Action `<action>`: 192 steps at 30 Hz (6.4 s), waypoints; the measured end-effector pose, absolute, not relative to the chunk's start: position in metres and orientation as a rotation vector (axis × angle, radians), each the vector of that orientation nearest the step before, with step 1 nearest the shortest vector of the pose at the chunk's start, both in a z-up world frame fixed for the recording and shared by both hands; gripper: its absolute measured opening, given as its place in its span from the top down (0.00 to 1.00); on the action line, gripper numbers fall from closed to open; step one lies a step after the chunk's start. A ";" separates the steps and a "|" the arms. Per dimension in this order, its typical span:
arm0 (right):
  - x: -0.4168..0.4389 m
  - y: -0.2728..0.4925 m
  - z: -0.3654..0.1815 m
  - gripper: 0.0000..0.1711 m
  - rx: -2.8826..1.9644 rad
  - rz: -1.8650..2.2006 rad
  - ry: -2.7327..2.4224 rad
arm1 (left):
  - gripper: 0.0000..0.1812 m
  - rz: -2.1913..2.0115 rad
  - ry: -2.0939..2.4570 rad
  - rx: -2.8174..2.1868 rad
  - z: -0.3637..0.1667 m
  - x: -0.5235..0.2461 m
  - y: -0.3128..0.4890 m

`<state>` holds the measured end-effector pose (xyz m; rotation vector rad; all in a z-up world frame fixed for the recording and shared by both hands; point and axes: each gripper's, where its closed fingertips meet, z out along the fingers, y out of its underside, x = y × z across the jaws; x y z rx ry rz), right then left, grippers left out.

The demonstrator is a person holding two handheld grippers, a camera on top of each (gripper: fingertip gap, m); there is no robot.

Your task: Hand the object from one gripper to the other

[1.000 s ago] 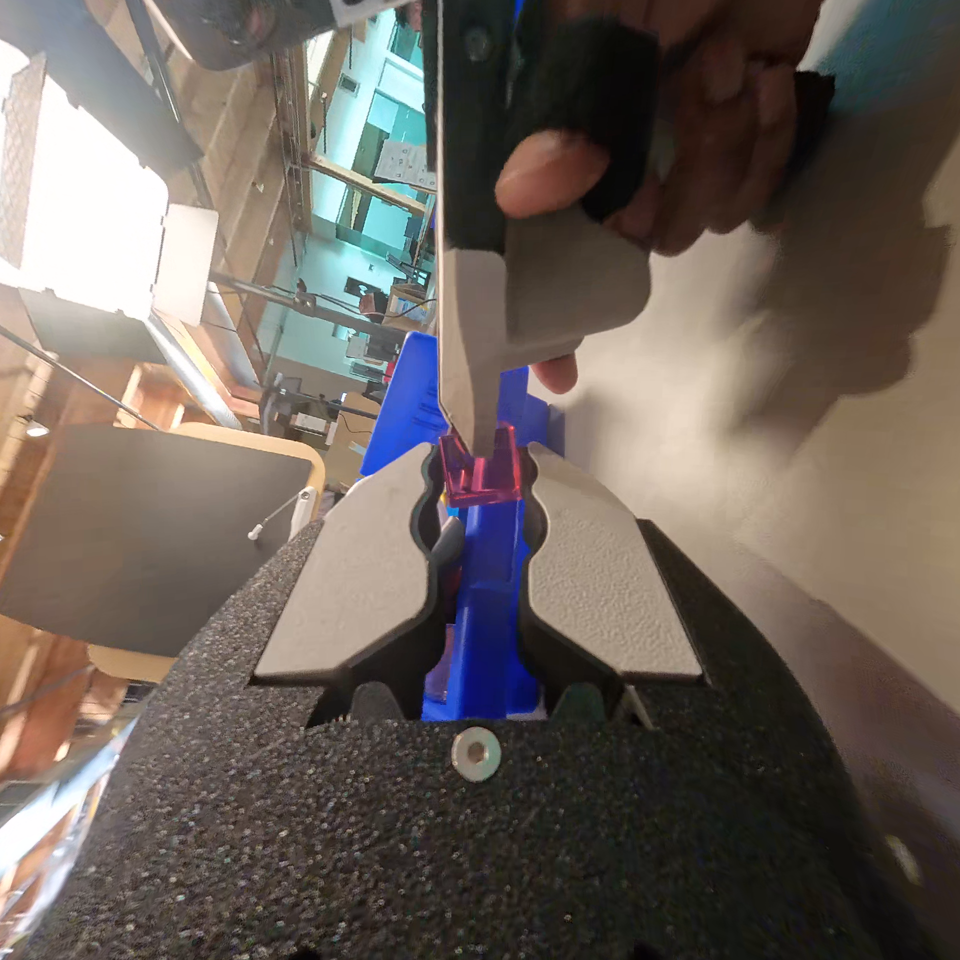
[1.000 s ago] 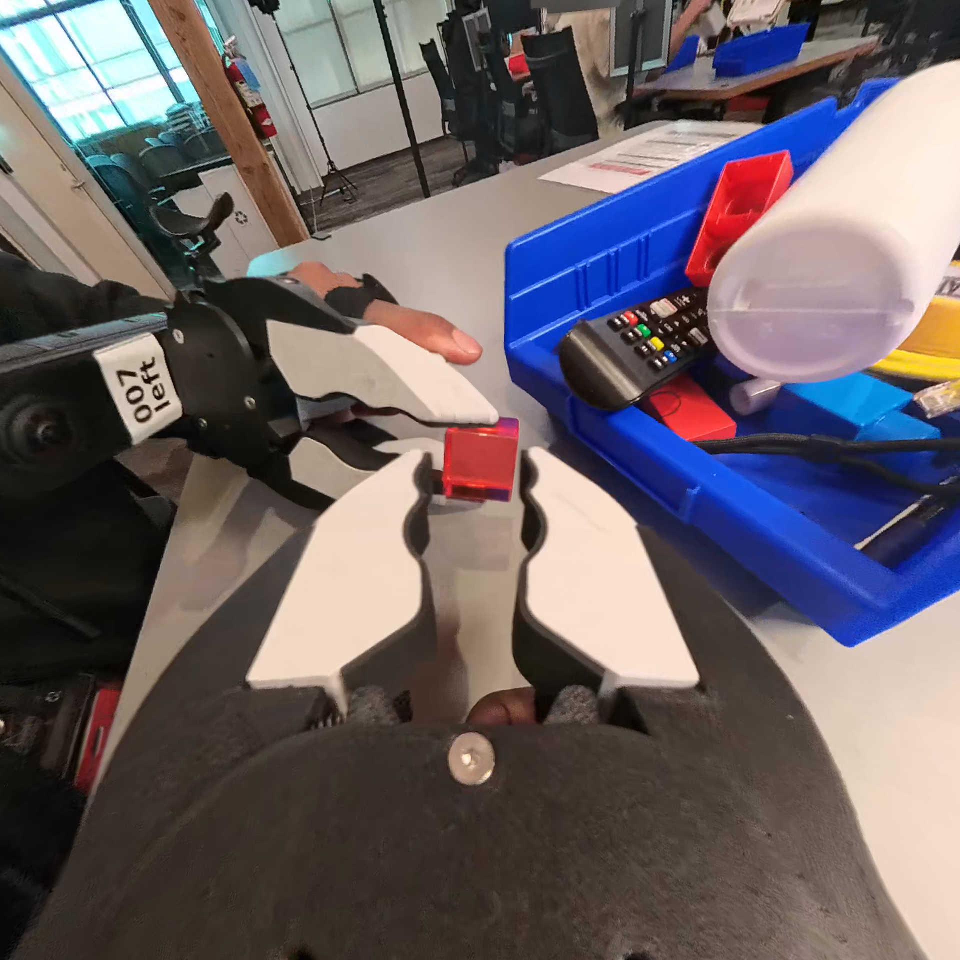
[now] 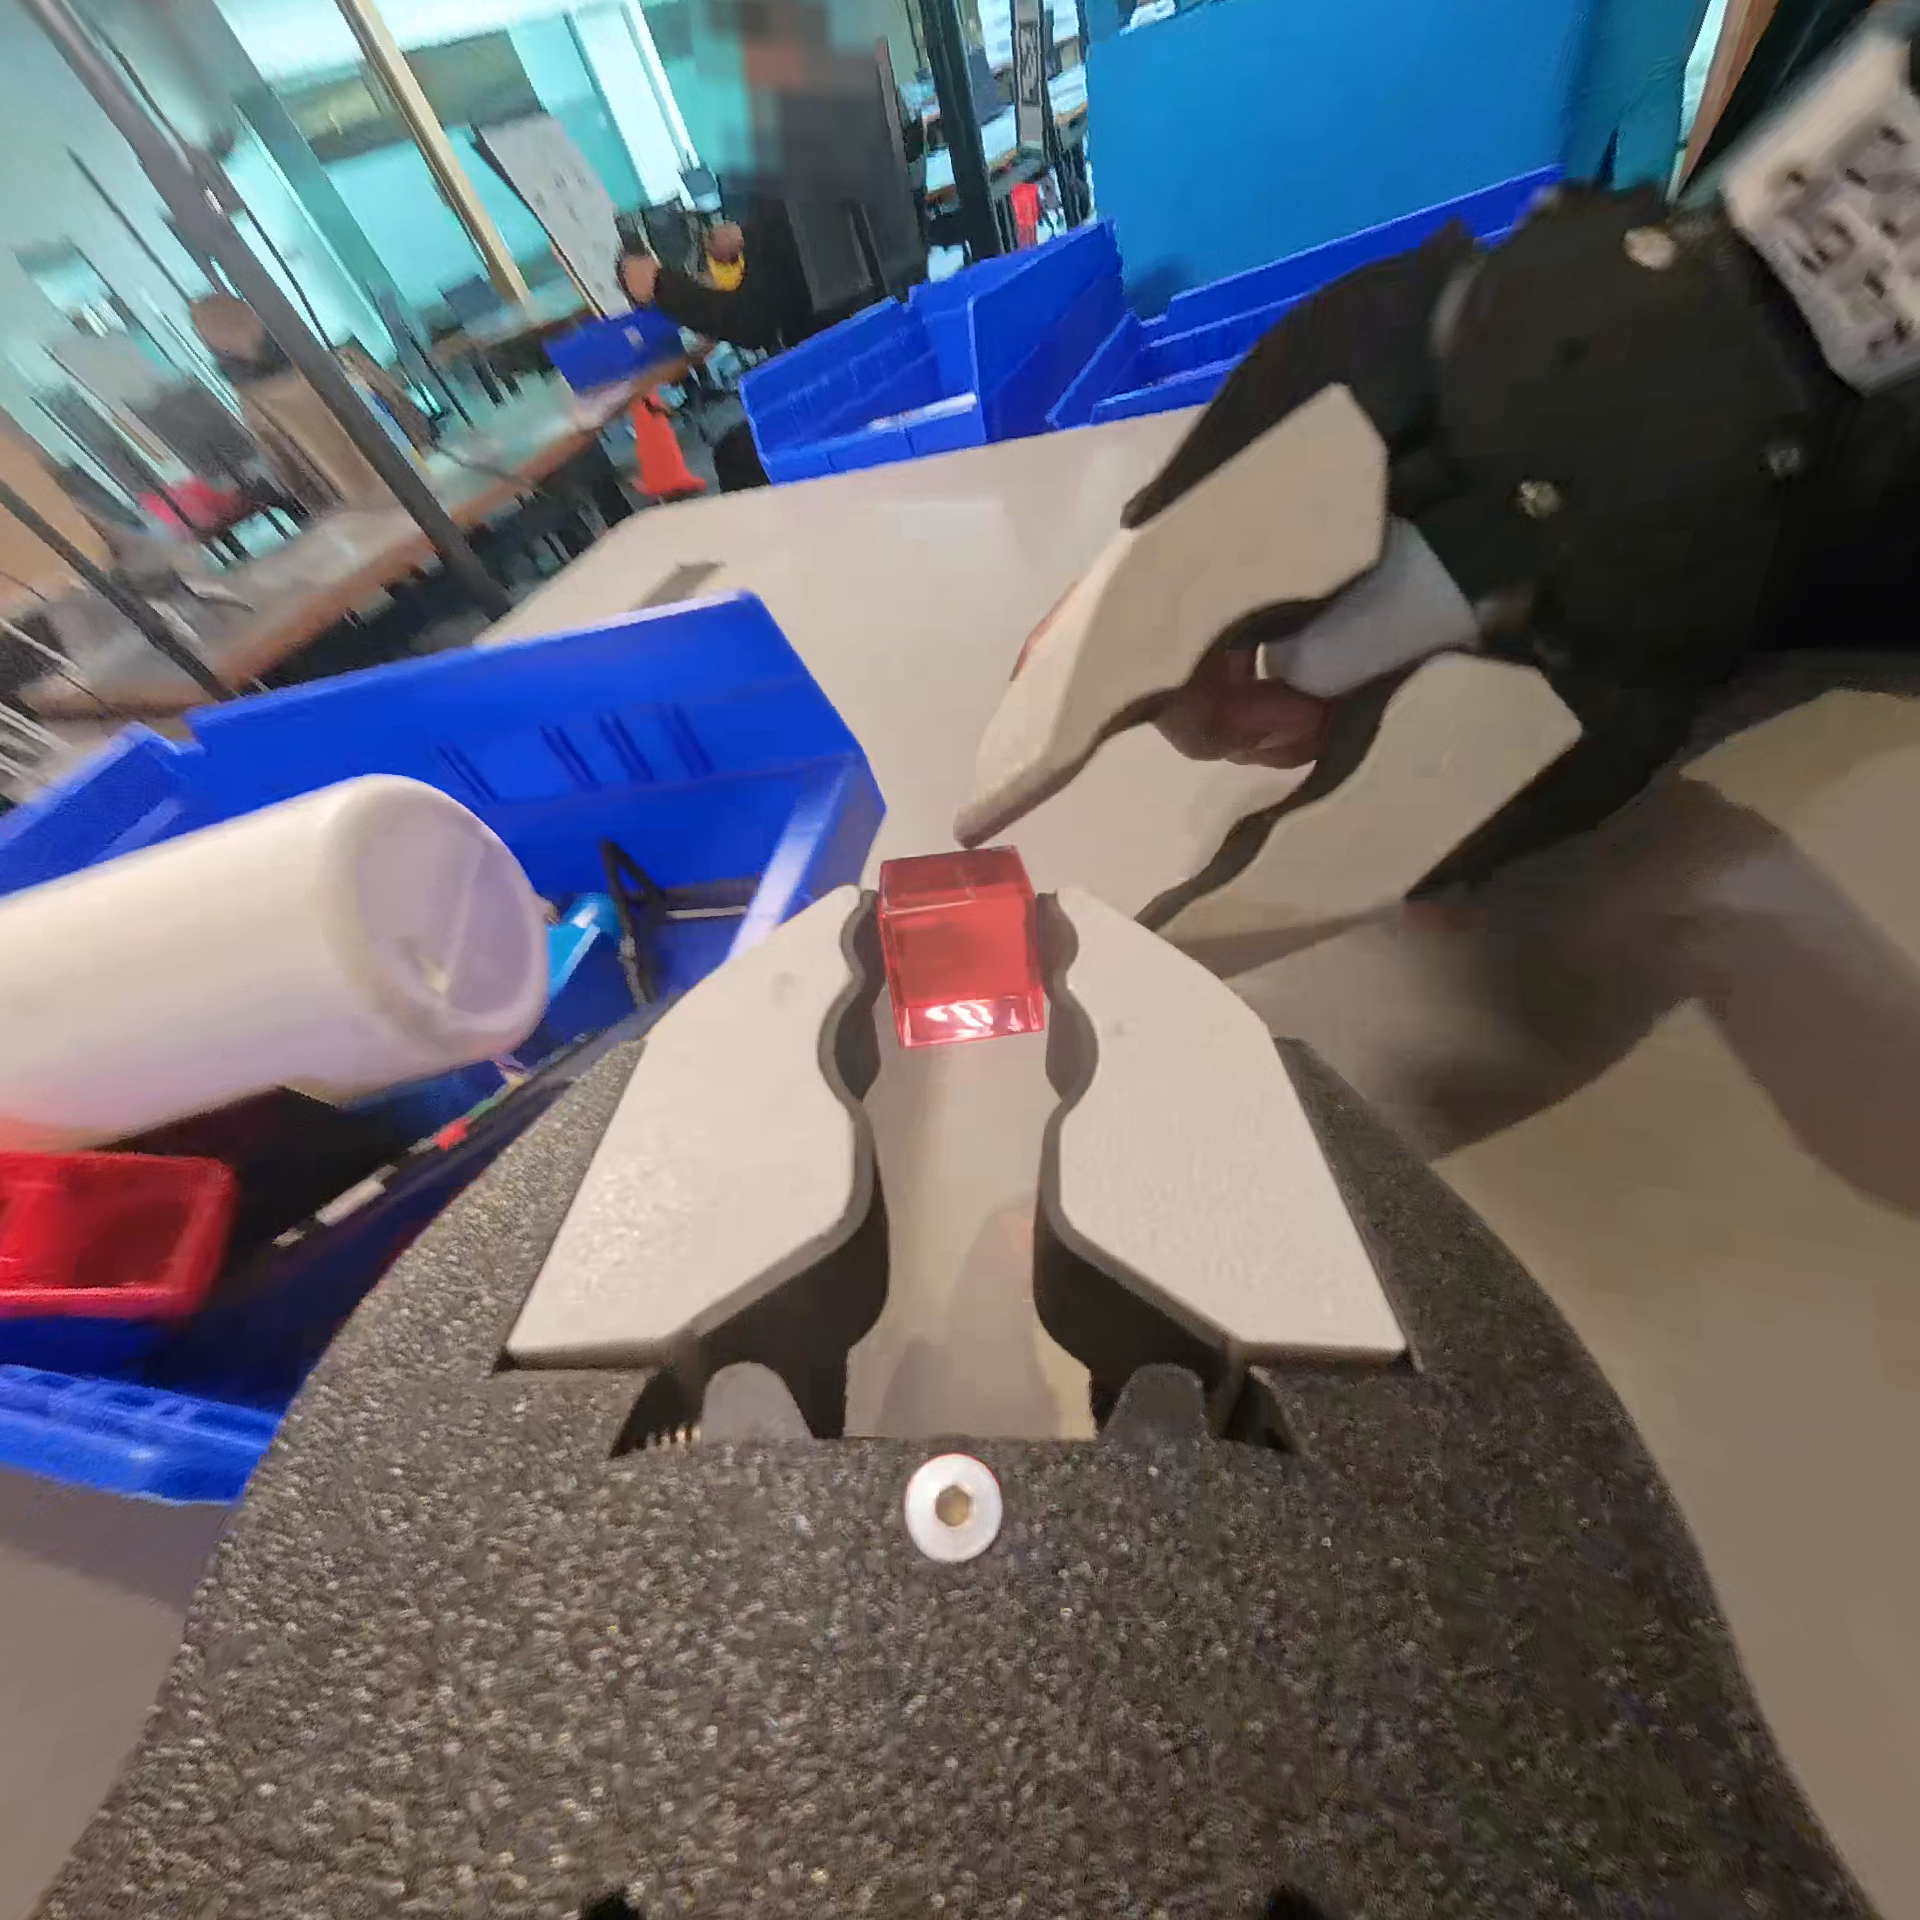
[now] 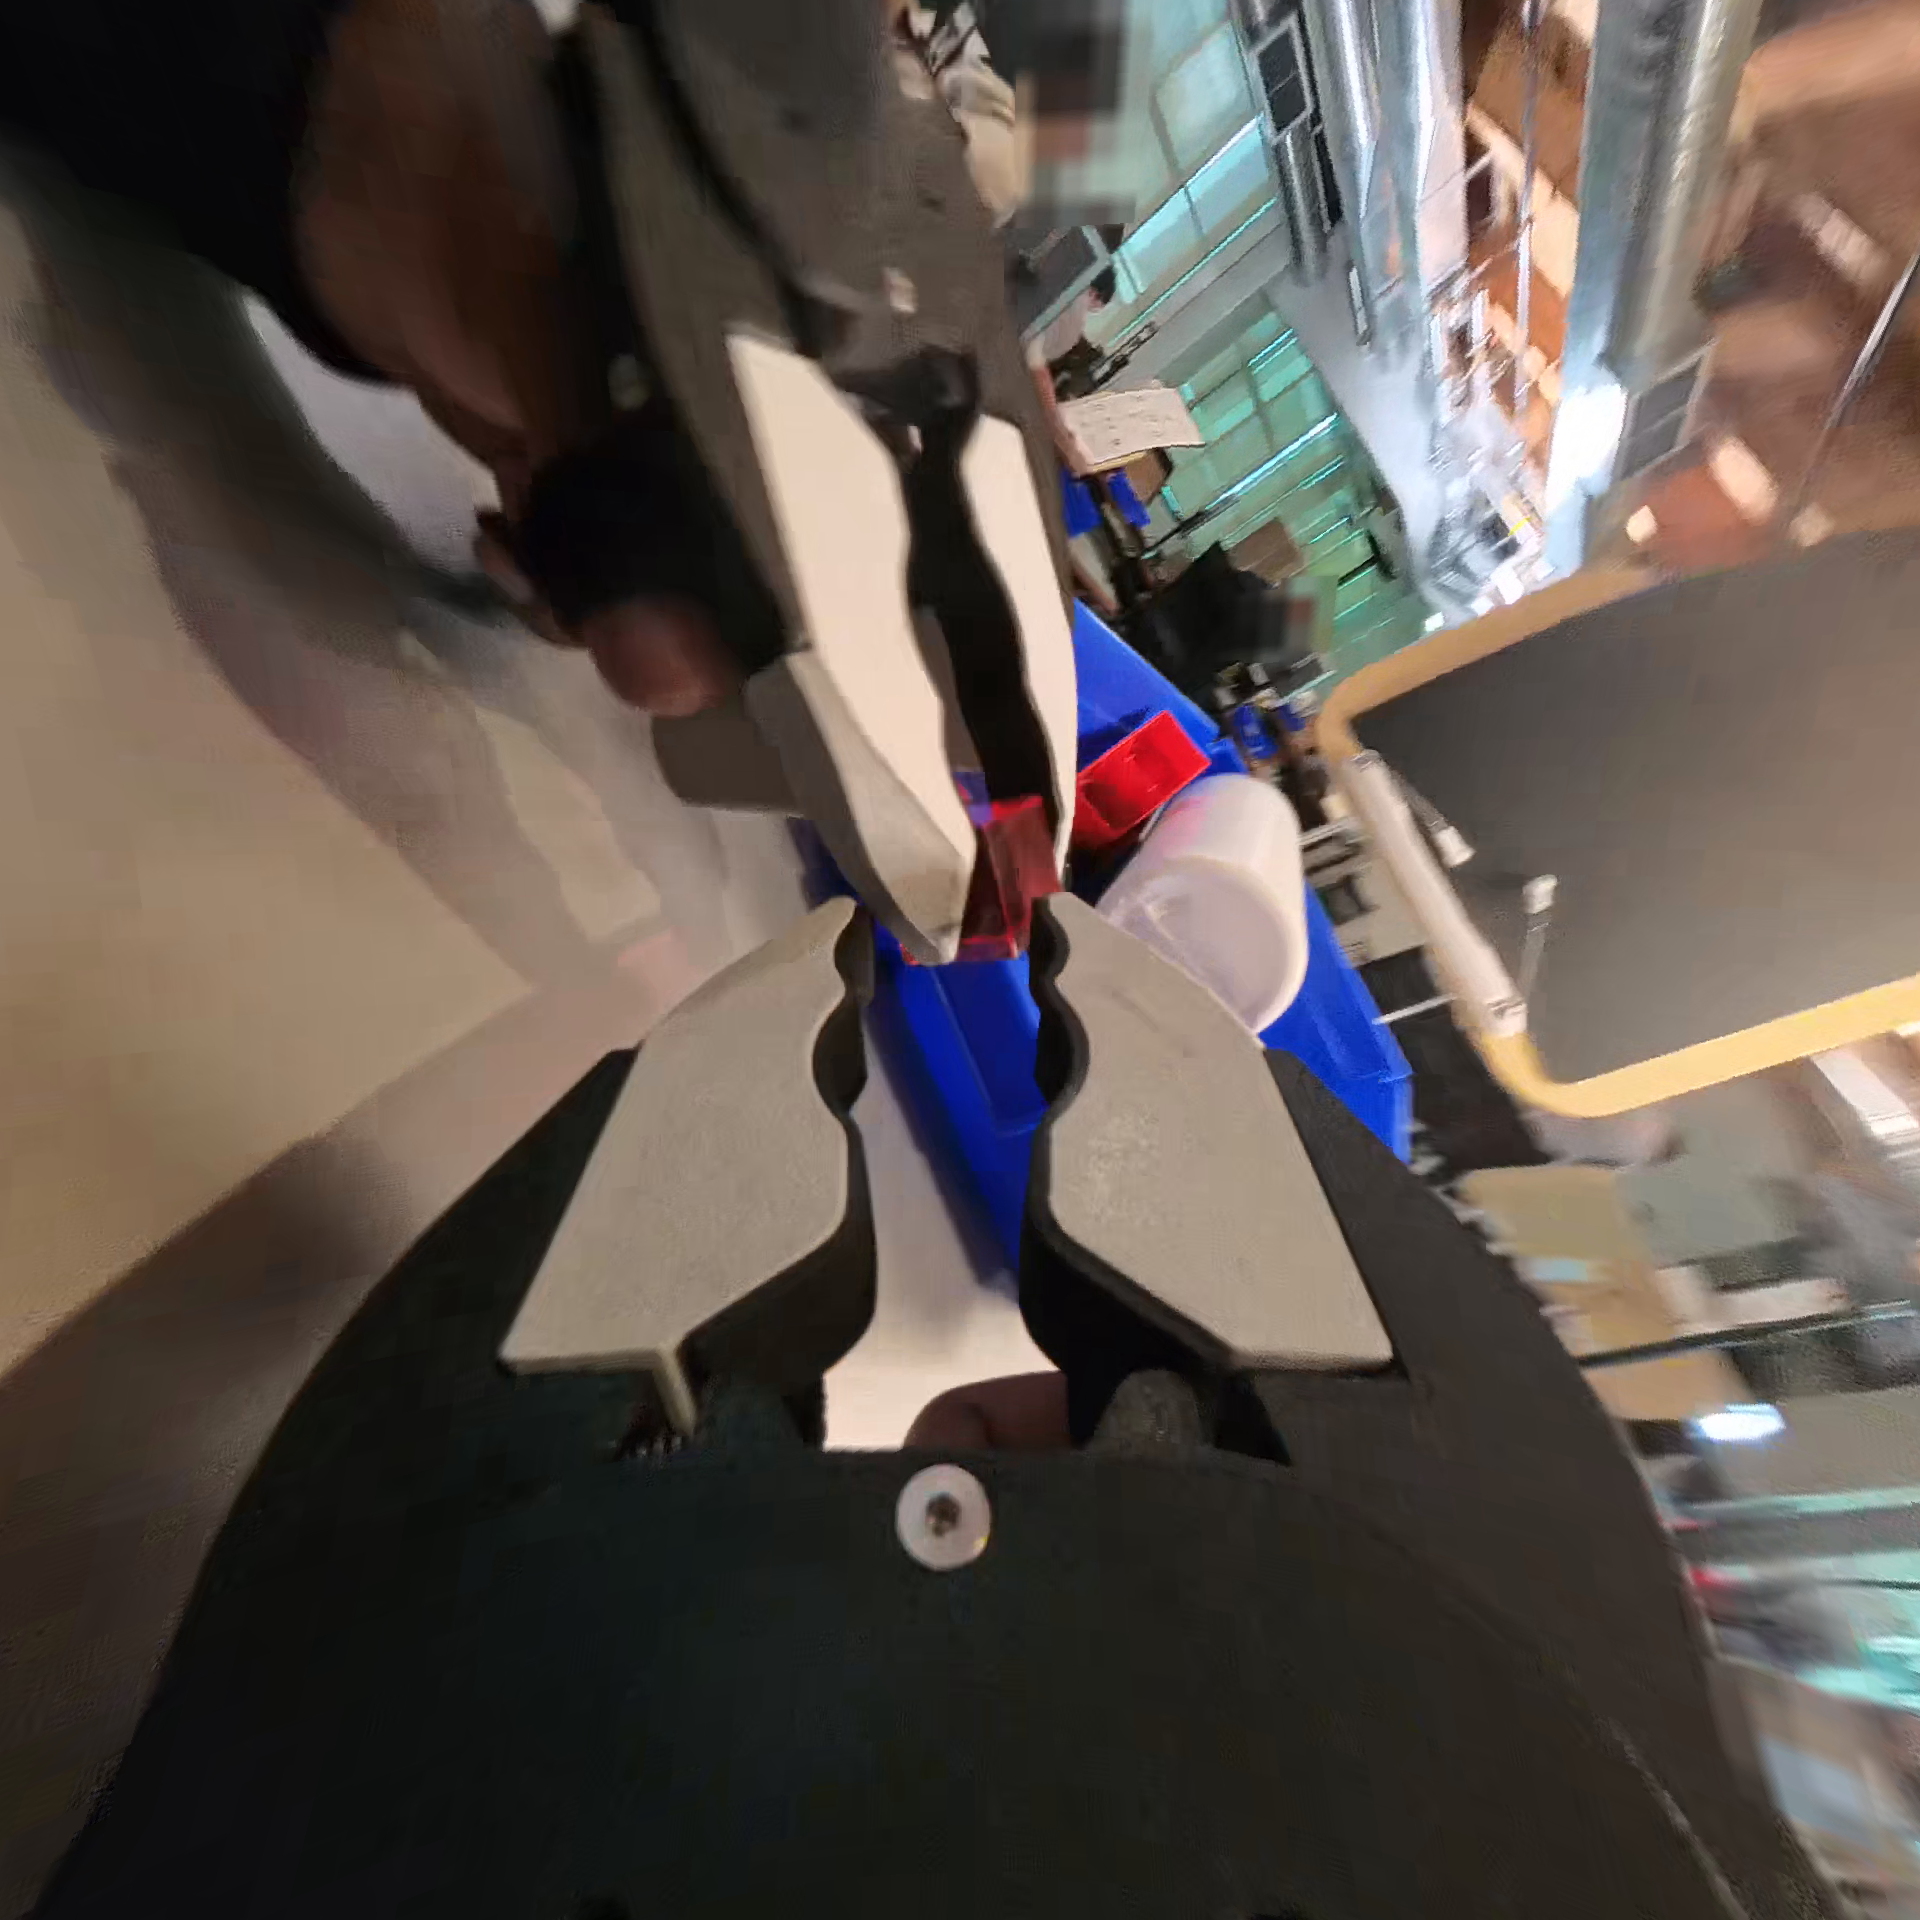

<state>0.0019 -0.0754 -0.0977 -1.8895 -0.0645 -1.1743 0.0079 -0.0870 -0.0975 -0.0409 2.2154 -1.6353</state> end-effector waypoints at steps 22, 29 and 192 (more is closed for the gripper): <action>-0.018 -0.064 -0.088 0.82 -1.562 0.281 0.548 | 0.81 -1.645 1.966 0.441 -0.091 -0.022 -0.092; 0.007 -0.083 -0.083 0.83 -1.728 -0.427 0.406 | 0.70 -1.987 2.431 -0.191 -0.088 -0.005 -0.088; 0.000 -0.074 -0.082 0.84 -1.463 0.305 0.699 | 0.66 -1.735 1.974 0.163 -0.074 -0.004 -0.083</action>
